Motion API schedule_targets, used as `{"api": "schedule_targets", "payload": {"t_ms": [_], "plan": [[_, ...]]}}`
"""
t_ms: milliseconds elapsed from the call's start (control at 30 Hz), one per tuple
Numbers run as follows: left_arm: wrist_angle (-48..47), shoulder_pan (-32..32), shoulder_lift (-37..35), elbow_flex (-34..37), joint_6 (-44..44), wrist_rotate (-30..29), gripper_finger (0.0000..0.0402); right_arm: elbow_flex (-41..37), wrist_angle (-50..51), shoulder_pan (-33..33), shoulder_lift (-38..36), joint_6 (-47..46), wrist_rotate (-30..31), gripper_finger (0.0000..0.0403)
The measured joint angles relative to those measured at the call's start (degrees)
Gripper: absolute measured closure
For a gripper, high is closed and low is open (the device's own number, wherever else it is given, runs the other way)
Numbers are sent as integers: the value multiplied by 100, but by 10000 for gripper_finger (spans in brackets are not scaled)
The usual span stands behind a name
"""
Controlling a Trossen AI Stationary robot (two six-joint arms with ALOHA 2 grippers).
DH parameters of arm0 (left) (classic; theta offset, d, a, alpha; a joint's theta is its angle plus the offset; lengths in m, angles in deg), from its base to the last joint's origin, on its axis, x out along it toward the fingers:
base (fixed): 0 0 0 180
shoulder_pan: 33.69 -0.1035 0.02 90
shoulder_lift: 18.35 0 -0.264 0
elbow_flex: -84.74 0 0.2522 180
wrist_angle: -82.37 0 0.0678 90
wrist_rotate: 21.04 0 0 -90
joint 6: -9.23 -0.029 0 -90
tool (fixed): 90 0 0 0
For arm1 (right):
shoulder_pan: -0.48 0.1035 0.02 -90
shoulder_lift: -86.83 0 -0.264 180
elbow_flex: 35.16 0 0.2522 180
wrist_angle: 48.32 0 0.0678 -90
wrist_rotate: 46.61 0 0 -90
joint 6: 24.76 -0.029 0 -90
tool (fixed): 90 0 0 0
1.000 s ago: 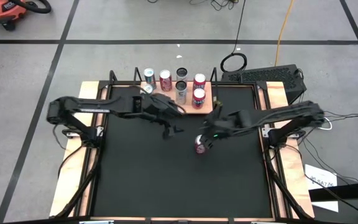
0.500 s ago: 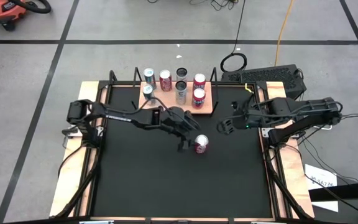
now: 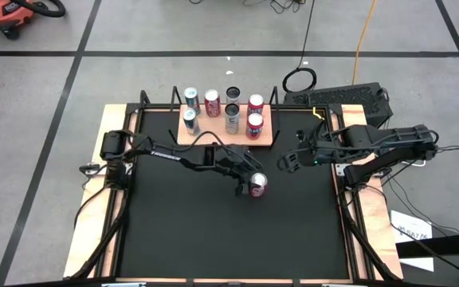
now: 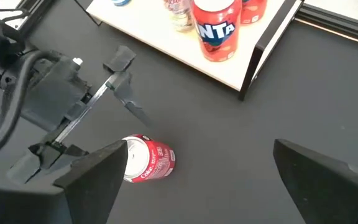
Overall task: Place canned beverage on shelf
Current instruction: Put the red white can aligned with the other red white soda can on the shelf
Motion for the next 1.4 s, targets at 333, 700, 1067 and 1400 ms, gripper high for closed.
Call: {"api": "schedule_targets", "payload": {"t_ms": [333,700,1067,1400], "plan": [[127,100,239,0,-1,-213,47,0,11,34,1,1,5,13],[170,129,312,0,-3,-444,65,-2,17,34,2,-1,9,13],[118,109,261,0,-157,-390,134,-2,17,34,2,-2,20,13],[-1502,-311,-892,-4,-742,-443,134,-2,40,108,0,-2,307,13]]}}
